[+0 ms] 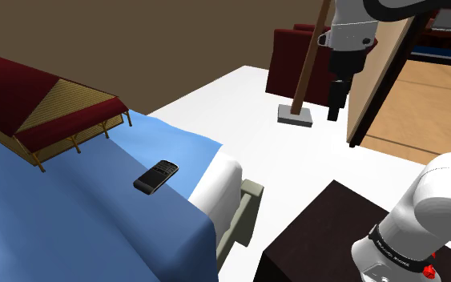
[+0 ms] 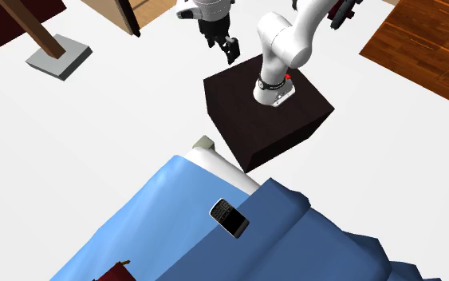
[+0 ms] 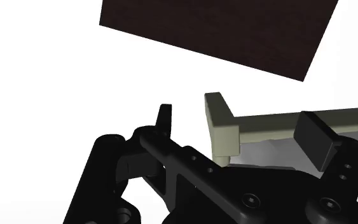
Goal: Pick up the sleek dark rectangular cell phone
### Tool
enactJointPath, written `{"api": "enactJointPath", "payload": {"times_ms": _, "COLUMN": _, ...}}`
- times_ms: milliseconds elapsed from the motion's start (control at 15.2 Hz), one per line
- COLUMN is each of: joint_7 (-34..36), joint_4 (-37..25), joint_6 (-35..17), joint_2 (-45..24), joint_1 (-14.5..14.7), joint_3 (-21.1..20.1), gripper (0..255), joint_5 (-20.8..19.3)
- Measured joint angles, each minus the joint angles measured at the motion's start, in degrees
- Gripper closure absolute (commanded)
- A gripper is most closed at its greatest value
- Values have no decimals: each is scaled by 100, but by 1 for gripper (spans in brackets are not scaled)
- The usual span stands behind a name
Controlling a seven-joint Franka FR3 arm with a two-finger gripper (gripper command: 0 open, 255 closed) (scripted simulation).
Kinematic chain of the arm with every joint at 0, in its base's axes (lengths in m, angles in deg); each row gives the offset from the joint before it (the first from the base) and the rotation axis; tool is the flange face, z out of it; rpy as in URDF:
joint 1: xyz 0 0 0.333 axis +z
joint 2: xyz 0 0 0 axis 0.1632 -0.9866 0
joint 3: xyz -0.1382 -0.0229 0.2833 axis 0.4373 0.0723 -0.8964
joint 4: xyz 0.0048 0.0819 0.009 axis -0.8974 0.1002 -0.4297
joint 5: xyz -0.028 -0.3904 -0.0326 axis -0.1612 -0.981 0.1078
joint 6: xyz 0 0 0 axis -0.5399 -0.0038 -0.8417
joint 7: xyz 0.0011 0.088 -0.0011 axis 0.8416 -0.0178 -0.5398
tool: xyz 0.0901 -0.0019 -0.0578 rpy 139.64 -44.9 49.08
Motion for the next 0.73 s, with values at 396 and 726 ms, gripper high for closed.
{"api": "enactJointPath", "payload": {"times_ms": 396, "joint_7": 1103, "joint_4": 86, "joint_6": -83, "joint_2": -19, "joint_1": 9, "joint_3": -565, "gripper": 0, "joint_5": 597}}
{"api": "enactJointPath", "payload": {"times_ms": 726, "joint_7": 2450, "joint_4": 73, "joint_6": -350, "joint_2": -239, "joint_1": -19, "joint_3": -1253, "gripper": 0, "joint_5": 1293}}
